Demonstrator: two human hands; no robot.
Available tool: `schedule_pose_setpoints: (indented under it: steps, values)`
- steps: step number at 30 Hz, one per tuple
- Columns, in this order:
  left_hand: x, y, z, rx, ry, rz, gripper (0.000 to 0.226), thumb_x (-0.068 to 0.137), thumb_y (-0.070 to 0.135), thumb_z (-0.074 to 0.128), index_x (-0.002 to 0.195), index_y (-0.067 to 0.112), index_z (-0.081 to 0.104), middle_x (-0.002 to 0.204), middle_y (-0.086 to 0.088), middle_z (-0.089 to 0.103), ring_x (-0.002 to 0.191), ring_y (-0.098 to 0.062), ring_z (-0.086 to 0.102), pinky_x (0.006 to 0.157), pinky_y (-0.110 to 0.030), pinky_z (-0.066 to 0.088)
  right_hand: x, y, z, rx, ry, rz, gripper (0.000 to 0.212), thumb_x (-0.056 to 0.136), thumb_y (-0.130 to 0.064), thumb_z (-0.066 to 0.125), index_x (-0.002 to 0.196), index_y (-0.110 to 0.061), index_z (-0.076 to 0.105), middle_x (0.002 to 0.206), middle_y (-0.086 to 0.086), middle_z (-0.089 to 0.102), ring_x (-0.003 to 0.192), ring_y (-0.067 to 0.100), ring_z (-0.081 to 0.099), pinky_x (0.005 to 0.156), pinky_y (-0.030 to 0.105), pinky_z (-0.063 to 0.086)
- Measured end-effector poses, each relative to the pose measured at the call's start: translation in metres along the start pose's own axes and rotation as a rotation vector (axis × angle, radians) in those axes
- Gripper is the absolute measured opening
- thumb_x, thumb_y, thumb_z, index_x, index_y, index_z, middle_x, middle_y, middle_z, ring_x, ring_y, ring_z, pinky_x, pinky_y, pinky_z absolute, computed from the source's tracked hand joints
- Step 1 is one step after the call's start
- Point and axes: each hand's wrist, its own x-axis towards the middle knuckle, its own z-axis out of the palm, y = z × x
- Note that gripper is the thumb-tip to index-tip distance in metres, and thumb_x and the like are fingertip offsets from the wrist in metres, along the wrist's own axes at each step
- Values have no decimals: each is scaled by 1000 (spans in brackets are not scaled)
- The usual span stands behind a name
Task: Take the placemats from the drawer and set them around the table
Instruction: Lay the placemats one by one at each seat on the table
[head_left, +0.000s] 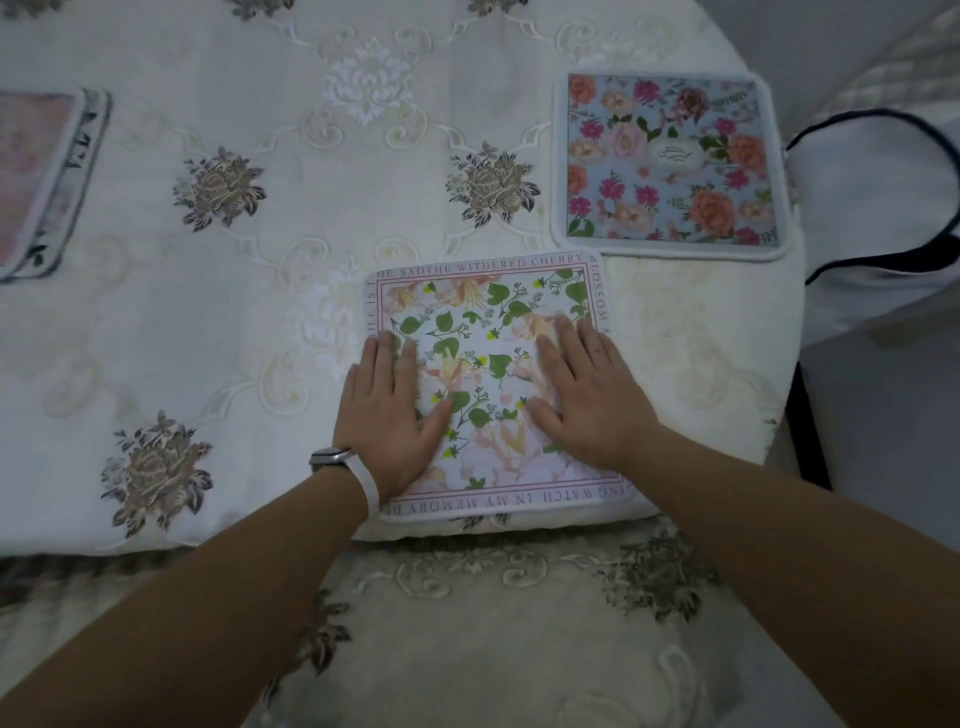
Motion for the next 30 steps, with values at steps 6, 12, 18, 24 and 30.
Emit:
schedule_pose_setpoints:
  steps: [6,12,18,24,30]
  values:
    - [-25,17,4,152,-152,358,97,82,88,13,155,29,-12,164,-6,-18,149,-22,-24,120,-52,-8,-23,-37,10,-57,-59,-71,74,94,-69,7,156,-29,4,165,7,-5,150,32,-12,119,56,-2]
    - [-34,29,9,177,-147,355,108,80,88,20,157,13,5,165,-7,-7,152,-24,-10,121,-55,0,-30,-60,15,-83,-90,-142,78,94,-68,11,156,-21,5,165,3,-4,150,29,-13,120,56,0]
    - [-51,16,11,106,-94,246,91,84,86,12,155,32,-6,164,3,-10,151,-18,-14,121,-47,-6,-39,-35,8,-135,-108,-378,69,96,-66,18,156,-34,9,164,2,1,151,29,-4,121,51,-1]
    - [-58,-8,0,111,-155,84,79,86,82,3,146,40,-25,161,7,-24,146,-13,-28,120,-44,-8,-45,-13,6,-113,-114,-310,66,97,-63,21,155,-32,13,163,-3,5,151,24,1,119,47,2]
    - [-79,-12,-27,273,-335,-60,86,86,77,-1,151,26,-25,161,2,-25,151,-18,-14,120,-50,-1,-50,17,-2,-131,-142,-209,67,95,-65,1,152,-31,-12,161,-3,-18,149,23,-17,119,39,-13]
